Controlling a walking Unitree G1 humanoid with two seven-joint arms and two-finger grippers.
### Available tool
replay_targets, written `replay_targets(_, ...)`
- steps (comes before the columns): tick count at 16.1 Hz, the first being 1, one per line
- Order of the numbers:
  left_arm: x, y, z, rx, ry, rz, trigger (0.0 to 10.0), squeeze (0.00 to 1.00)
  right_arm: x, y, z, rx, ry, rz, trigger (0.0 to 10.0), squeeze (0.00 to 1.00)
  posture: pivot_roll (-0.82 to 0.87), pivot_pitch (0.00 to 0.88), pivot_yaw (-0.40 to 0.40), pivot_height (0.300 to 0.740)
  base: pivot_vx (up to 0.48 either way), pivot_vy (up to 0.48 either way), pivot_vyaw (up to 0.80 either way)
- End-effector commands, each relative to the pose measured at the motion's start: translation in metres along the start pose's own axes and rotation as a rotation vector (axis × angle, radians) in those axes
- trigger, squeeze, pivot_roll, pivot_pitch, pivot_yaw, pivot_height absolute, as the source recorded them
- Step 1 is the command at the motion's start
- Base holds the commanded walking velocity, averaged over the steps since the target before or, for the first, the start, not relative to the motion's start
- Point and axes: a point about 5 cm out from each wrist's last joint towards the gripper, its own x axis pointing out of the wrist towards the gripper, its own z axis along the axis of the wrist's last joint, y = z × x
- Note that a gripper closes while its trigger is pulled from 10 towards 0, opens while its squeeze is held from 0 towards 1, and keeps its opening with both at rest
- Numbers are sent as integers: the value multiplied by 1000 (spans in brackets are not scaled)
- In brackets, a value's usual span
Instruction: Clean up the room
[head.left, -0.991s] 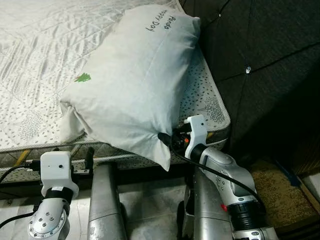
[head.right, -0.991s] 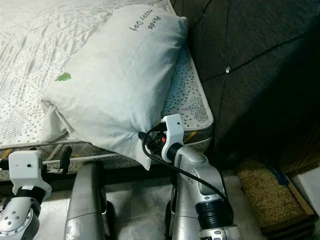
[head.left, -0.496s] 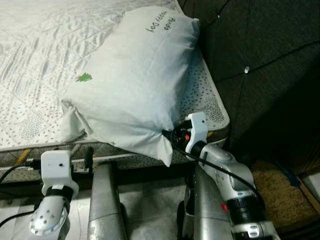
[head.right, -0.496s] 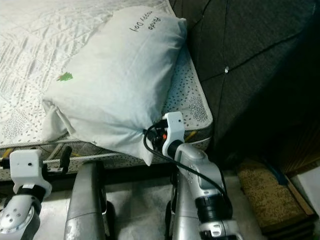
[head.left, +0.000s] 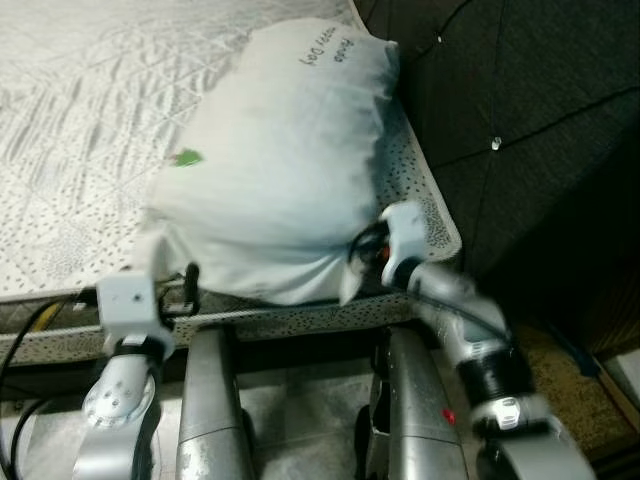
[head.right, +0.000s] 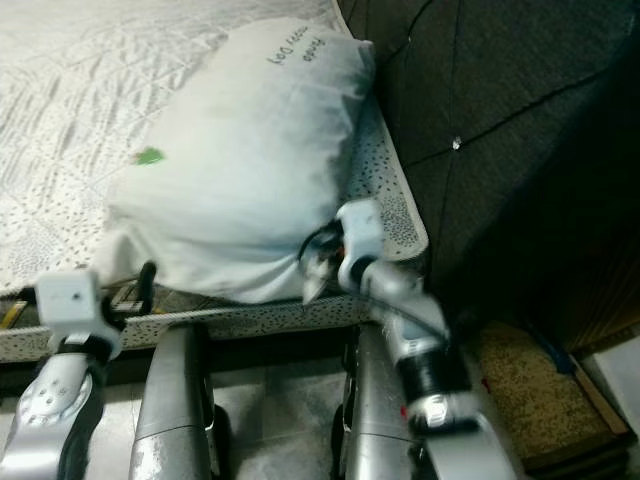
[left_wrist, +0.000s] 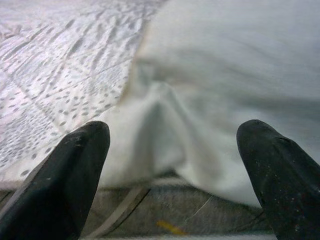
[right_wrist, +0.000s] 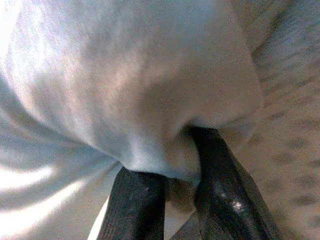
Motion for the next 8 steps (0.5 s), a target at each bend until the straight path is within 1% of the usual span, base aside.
replay_targets(1,2,1,-2,-6,4,14,10000,0,-6,-39,37,-19,-150,-198,0,0,60,71,-4,493,0,0,0)
replay_targets(2,4,1,-1,-8,1,14,10000,0,-8,-46,50,-23,-195,-231,0,0,60,71,-4,493,0,0,0)
replay_targets(3,6,-1,-2,-12,-3,13,10000,0,-16,-68,80,-48,-297,-327,0,0,49,57,-3,493,0,0,0)
replay_targets(4,7,-4,-3,-18,-7,10,10000,0,-26,-88,101,-59,-371,-390,0,0,43,52,-4,493,0,0,0)
replay_targets(5,7,-5,-4,-19,-7,10,10000,0,-31,-95,106,-75,-384,-416,0,0,40,50,-6,493,0,0,0)
replay_targets(6,7,-6,-6,-20,-5,13,10000,0,-37,-108,111,-90,-404,-479,0,0,40,53,-11,493,0,0,0)
replay_targets(7,7,-6,-6,-20,-3,15,10000,0,-44,-117,111,-88,-410,-529,0,0,40,53,-11,493,0,0,0)
replay_targets(8,7,-5,-7,-21,-2,16,10000,0,-47,-123,107,-81,-406,-558,0,0,37,50,-14,493,0,0,0)
